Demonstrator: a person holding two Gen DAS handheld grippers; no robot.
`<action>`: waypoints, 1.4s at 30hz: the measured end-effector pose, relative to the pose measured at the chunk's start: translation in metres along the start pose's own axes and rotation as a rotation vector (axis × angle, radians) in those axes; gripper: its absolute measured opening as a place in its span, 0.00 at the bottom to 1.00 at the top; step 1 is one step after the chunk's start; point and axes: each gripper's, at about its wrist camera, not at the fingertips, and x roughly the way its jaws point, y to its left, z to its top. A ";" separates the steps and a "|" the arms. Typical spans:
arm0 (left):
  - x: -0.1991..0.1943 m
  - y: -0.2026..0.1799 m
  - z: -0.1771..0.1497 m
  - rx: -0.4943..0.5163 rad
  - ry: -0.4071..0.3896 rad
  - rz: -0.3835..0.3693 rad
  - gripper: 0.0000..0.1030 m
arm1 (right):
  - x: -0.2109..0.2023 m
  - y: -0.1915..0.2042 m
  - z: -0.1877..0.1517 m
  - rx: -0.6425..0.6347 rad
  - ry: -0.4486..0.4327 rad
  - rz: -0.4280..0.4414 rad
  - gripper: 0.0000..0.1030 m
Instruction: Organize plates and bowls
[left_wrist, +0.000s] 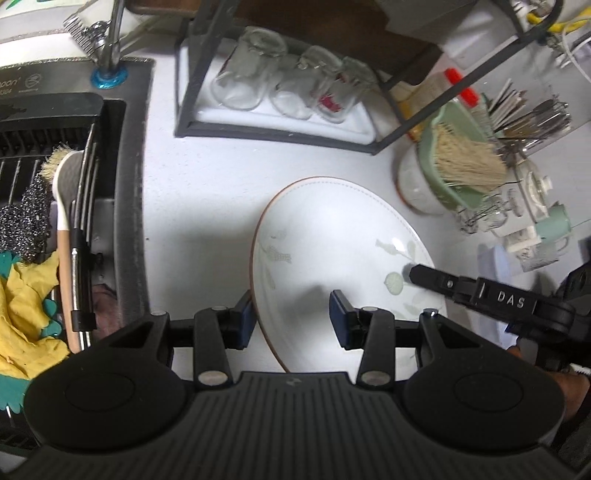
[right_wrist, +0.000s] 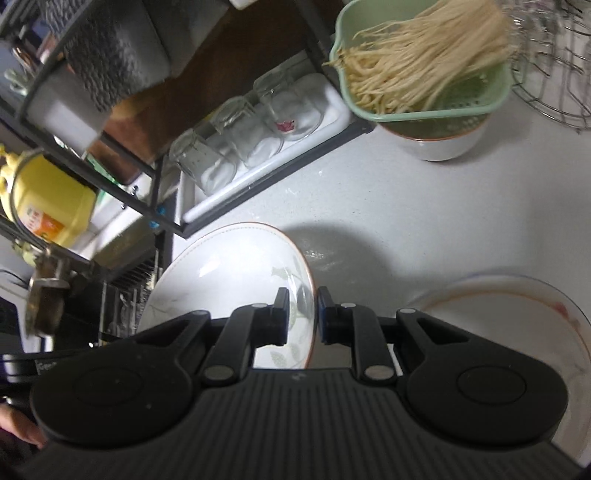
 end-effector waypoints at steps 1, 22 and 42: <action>-0.002 -0.001 -0.001 0.001 -0.001 -0.009 0.46 | -0.005 -0.001 -0.002 0.004 -0.005 0.001 0.18; -0.005 -0.066 -0.038 0.038 0.030 -0.052 0.46 | -0.080 -0.046 -0.029 0.057 -0.078 0.021 0.18; 0.036 -0.102 -0.079 -0.032 0.123 -0.009 0.46 | -0.101 -0.091 -0.036 -0.073 -0.014 0.000 0.18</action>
